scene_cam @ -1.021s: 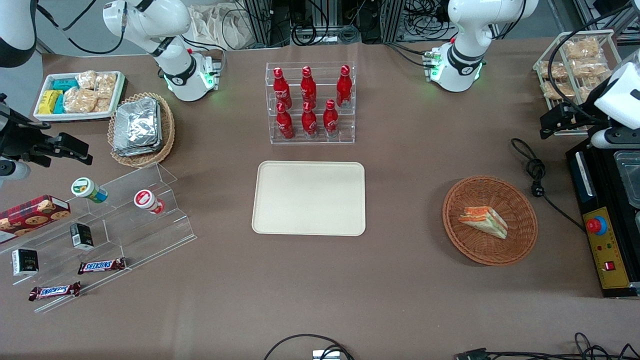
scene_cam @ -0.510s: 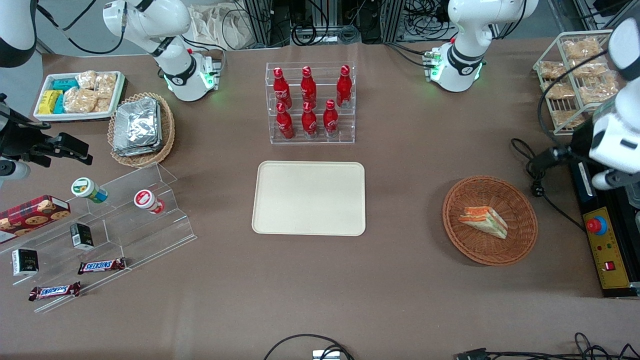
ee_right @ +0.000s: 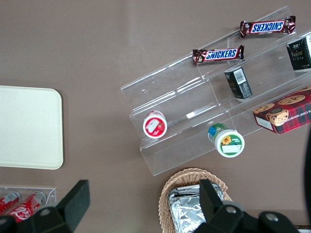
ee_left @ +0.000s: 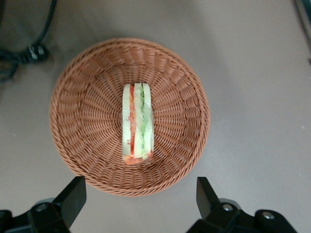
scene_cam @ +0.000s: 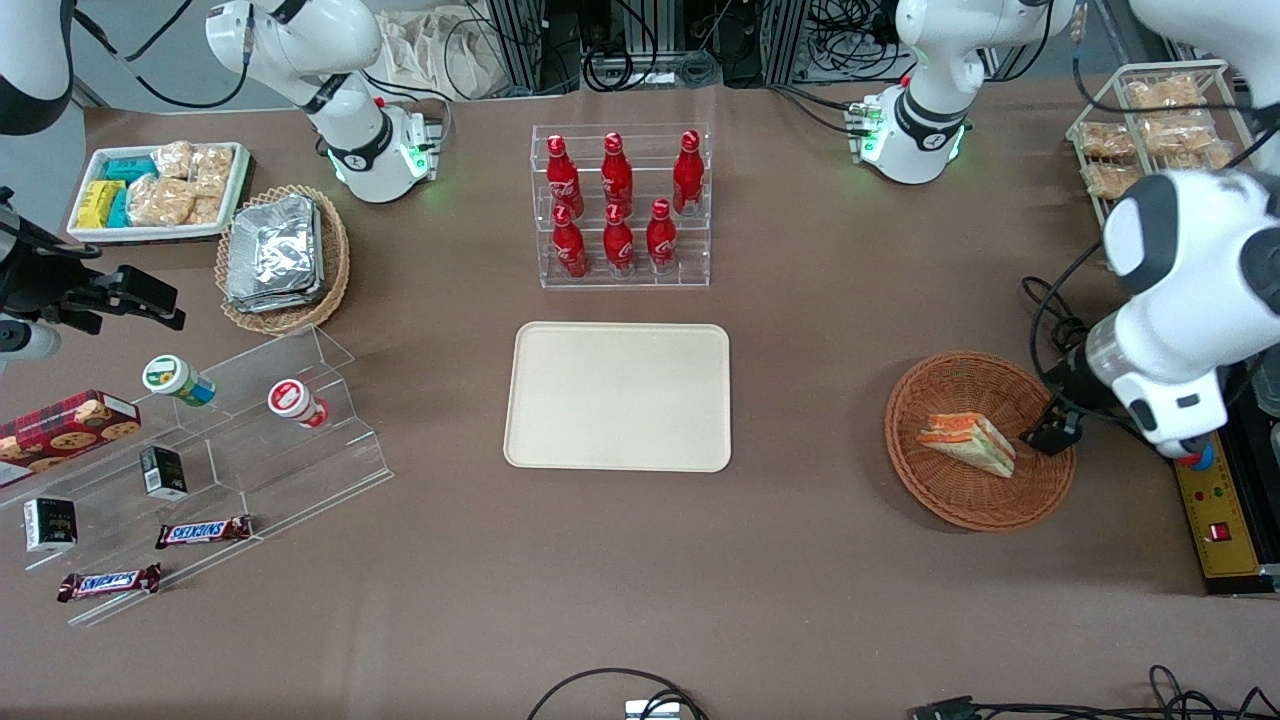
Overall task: Place sandwich from basket to tray
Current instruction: 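Move the left gripper down over the sandwich in the wicker basket, then close the left gripper on the sandwich and lift it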
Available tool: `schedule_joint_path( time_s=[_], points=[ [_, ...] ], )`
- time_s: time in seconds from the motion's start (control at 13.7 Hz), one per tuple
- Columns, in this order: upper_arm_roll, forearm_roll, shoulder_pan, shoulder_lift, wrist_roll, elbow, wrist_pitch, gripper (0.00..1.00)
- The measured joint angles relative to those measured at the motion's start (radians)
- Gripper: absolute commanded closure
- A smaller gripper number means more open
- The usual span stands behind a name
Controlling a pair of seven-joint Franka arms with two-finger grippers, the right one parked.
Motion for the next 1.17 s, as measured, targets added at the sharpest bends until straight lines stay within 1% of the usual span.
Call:
schedule_joint_path(
  time_s=[0.22,0.36,0.73,0.8,0.88,0.95,1.02,1.09,1.17],
  points=[
    [0.000,0.009,-0.010,0.081,-0.052,0.000,0.030,0.00],
    [0.000,0.052,-0.010,0.114,-0.057,-0.008,0.038,0.00],
    [0.000,0.095,-0.010,0.142,-0.059,-0.127,0.187,0.00],
    [0.000,0.097,-0.010,0.147,-0.059,-0.143,0.204,0.02],
    [0.000,0.100,-0.010,0.152,-0.059,-0.153,0.217,0.11],
    [0.000,0.102,-0.010,0.159,-0.059,-0.156,0.226,0.36],
    [0.001,0.104,-0.010,0.166,-0.060,-0.157,0.235,0.71],
    [0.001,0.106,-0.010,0.171,-0.064,-0.157,0.245,1.00],
    [0.001,0.107,-0.010,0.174,-0.069,-0.157,0.250,1.00]
  ],
)
